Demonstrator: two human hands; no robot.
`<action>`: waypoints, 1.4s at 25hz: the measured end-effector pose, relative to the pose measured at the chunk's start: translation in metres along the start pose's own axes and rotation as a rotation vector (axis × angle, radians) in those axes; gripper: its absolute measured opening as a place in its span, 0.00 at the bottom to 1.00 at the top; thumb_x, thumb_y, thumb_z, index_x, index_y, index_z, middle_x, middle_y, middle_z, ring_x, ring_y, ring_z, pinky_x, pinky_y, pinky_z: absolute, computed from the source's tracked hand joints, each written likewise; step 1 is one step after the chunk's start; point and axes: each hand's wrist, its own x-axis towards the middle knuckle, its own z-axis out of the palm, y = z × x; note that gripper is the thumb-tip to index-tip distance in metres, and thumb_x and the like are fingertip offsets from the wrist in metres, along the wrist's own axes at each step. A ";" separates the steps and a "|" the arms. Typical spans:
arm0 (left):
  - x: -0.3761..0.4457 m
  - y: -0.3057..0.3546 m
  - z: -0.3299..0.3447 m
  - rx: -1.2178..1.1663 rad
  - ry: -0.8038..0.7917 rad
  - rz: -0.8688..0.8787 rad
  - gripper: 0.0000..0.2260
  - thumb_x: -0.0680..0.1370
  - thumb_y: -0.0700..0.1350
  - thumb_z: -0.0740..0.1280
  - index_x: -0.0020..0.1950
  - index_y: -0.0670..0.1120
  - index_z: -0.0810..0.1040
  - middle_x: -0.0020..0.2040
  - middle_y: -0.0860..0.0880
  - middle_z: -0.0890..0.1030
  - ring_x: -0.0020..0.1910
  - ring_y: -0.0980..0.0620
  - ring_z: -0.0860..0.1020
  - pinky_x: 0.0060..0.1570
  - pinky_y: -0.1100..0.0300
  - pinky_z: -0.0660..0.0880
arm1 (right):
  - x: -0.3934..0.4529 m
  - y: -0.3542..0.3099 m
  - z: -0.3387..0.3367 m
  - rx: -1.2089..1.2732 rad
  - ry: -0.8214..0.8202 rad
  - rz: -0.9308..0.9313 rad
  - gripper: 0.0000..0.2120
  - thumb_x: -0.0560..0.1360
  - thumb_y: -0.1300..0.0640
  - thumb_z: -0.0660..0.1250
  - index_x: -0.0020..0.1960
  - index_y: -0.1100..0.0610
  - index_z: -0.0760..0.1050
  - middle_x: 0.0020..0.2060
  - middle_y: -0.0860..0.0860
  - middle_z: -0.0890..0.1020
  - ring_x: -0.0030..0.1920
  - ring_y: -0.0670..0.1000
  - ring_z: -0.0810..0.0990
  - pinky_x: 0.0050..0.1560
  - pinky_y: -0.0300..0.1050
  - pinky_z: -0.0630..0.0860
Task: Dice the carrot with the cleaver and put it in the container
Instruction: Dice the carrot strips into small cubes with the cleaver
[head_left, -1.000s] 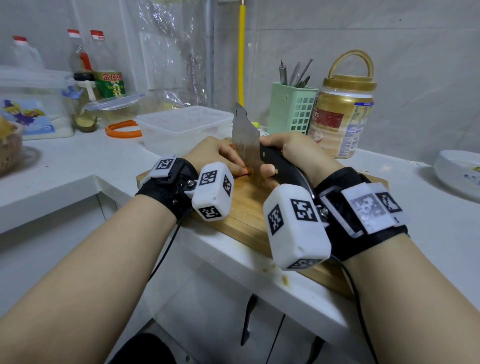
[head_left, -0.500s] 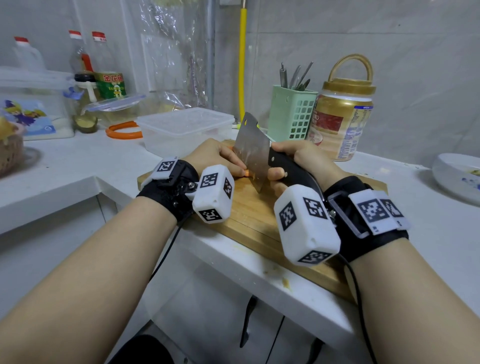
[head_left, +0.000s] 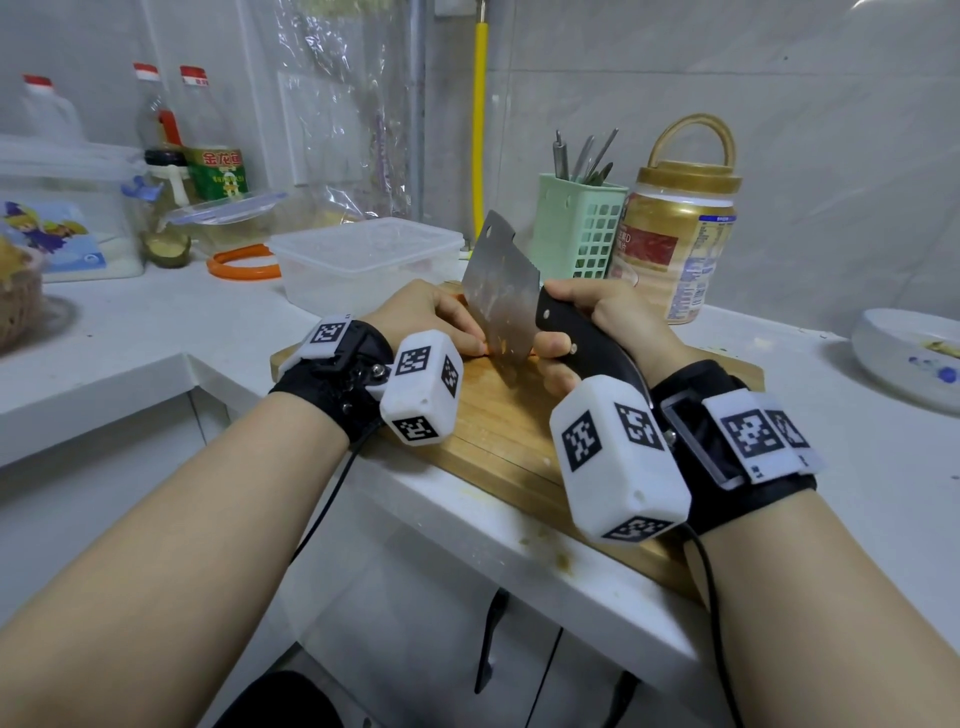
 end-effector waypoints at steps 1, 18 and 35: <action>0.000 -0.001 0.000 0.002 -0.001 0.002 0.04 0.69 0.40 0.77 0.42 0.42 0.86 0.48 0.42 0.85 0.58 0.45 0.80 0.65 0.49 0.74 | 0.000 0.001 0.002 -0.019 0.000 0.002 0.15 0.81 0.53 0.54 0.39 0.58 0.67 0.20 0.51 0.67 0.17 0.49 0.64 0.23 0.32 0.59; -0.009 0.012 0.002 -0.019 0.013 0.013 0.02 0.71 0.36 0.75 0.41 0.42 0.84 0.31 0.57 0.83 0.35 0.66 0.79 0.37 0.76 0.72 | 0.000 0.001 0.016 -0.166 0.042 0.004 0.11 0.82 0.54 0.55 0.45 0.60 0.65 0.18 0.53 0.67 0.14 0.50 0.65 0.17 0.33 0.64; -0.005 0.010 0.001 0.010 0.093 -0.054 0.07 0.69 0.35 0.76 0.38 0.43 0.80 0.25 0.58 0.79 0.27 0.64 0.76 0.31 0.71 0.73 | 0.008 -0.005 0.012 -0.093 0.007 0.072 0.11 0.82 0.56 0.55 0.44 0.60 0.68 0.19 0.52 0.71 0.16 0.47 0.66 0.21 0.31 0.63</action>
